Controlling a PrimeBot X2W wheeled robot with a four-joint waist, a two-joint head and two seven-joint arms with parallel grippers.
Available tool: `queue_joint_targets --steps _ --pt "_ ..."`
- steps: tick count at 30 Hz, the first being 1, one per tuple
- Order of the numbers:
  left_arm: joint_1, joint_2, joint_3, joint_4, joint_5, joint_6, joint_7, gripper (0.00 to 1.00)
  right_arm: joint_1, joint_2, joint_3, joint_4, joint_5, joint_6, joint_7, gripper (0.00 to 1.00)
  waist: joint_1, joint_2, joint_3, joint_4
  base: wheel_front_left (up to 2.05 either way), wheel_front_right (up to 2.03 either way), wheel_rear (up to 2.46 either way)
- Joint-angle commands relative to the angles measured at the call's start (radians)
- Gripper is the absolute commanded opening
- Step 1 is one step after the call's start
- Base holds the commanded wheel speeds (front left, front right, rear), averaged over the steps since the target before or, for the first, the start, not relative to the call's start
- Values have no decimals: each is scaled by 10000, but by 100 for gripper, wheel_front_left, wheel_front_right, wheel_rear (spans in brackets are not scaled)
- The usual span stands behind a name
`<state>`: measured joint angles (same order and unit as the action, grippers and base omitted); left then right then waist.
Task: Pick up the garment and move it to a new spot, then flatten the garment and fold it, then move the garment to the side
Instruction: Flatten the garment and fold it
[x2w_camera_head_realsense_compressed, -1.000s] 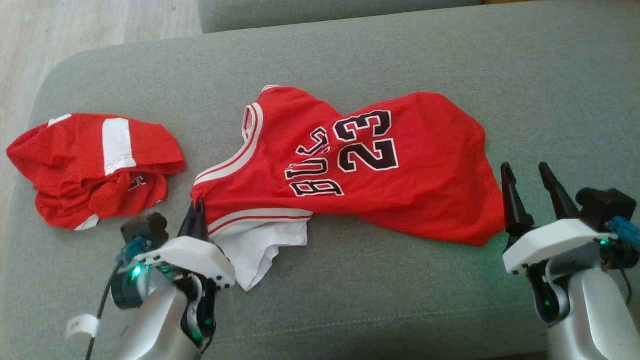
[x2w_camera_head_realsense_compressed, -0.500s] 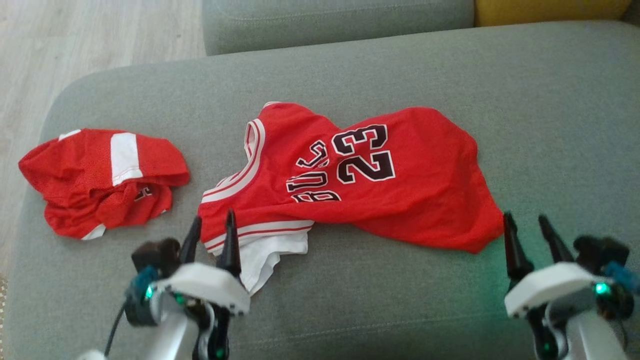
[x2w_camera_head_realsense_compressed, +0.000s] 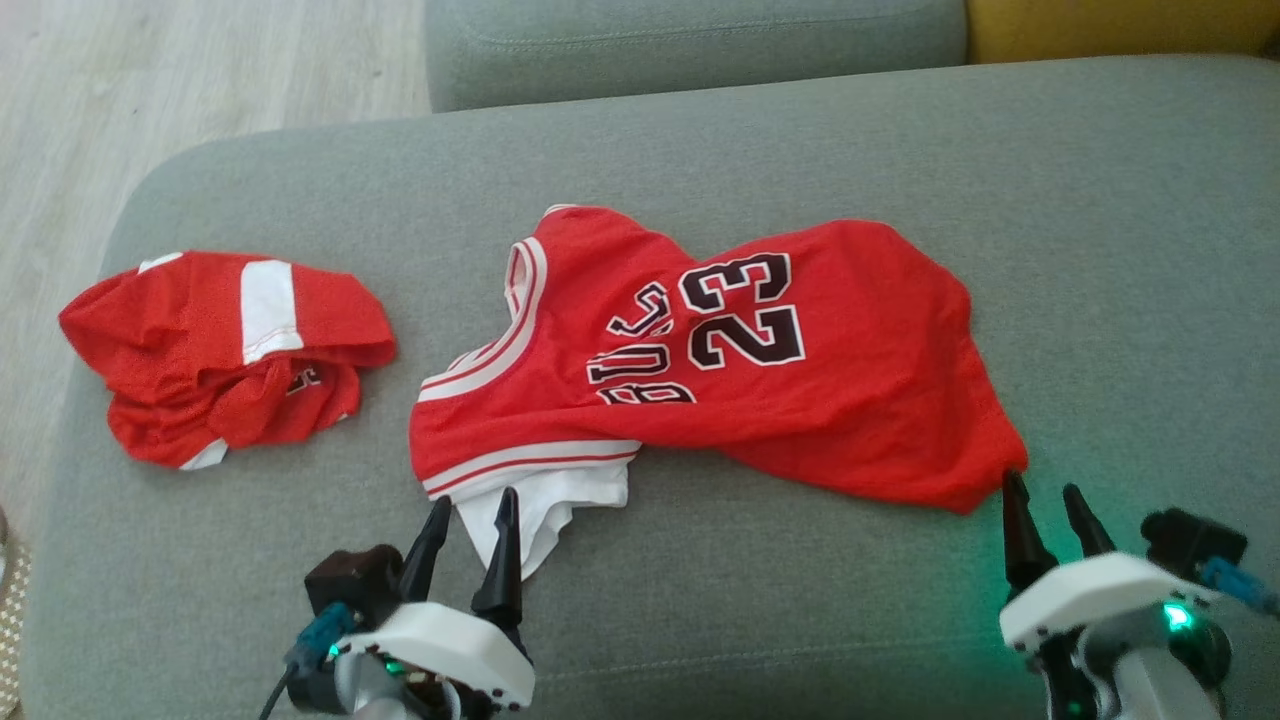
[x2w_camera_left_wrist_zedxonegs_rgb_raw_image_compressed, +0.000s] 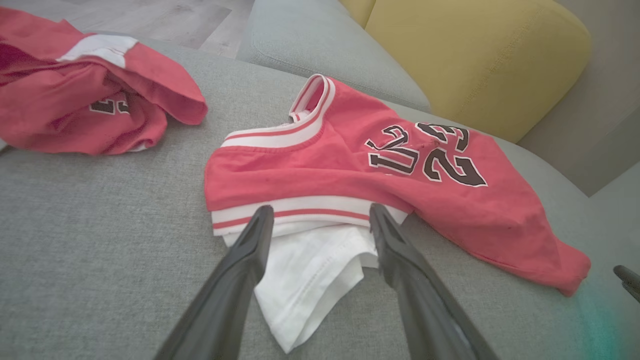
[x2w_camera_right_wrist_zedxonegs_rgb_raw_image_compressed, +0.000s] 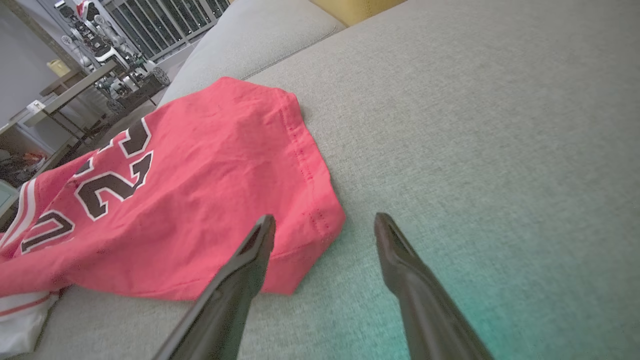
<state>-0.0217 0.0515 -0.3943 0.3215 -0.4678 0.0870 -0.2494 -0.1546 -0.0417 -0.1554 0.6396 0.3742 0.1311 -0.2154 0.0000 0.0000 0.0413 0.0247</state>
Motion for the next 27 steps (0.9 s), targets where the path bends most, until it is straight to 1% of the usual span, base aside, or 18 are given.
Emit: queue_joint_targets --steps 1,2,6,11,17,18,19,20,23,27 --pt "-509 -10 260 -390 -50 51 -124 100 -820 -85 221 265 262 -4 -229 100 0 0 62 83 0 0 0" --pt "-509 -10 260 -390 -50 51 -124 100 -820 -85 221 265 262 -4 -229 100 0 0 62 83 0 0 0" --pt "-577 -11 261 -406 -28 67 -124 100 -1462 -85 184 1394 512 -4 -358 100 0 0 176 198 0 0 0" --pt "-622 -11 235 -377 -24 59 -124 100 -2081 -85 -166 2737 322 -4 -445 100 0 0 272 355 0 0 0" --pt "-639 -12 194 -338 -30 45 -124 100 -2457 -85 -421 3215 -21 -4 -460 100 0 0 298 472 0 0 0" --pt "-638 -12 184 -329 -30 43 -124 100 -2492 -85 -339 3318 22 -4 -460 49 0 0 293 491 0 0 0" --pt "-635 -12 177 -319 -30 44 -124 100 -2517 -85 -252 3403 44 -4 -460 8 0 0 281 504 0 0 0" --pt "-629 -12 173 -307 -29 49 -124 100 -2529 -85 -195 3462 49 -4 -461 0 0 0 262 510 0 0 0" --pt "-586 -12 162 -243 -23 71 -124 100 -2503 -85 -315 3456 -115 -4 -461 0 0 0 170 494 0 0 0" --pt "-486 -12 29 -43 -112 70 -124 100 -2371 -85 -769 2967 -802 -4 -462 0 0 0 0 414 0 0 0"
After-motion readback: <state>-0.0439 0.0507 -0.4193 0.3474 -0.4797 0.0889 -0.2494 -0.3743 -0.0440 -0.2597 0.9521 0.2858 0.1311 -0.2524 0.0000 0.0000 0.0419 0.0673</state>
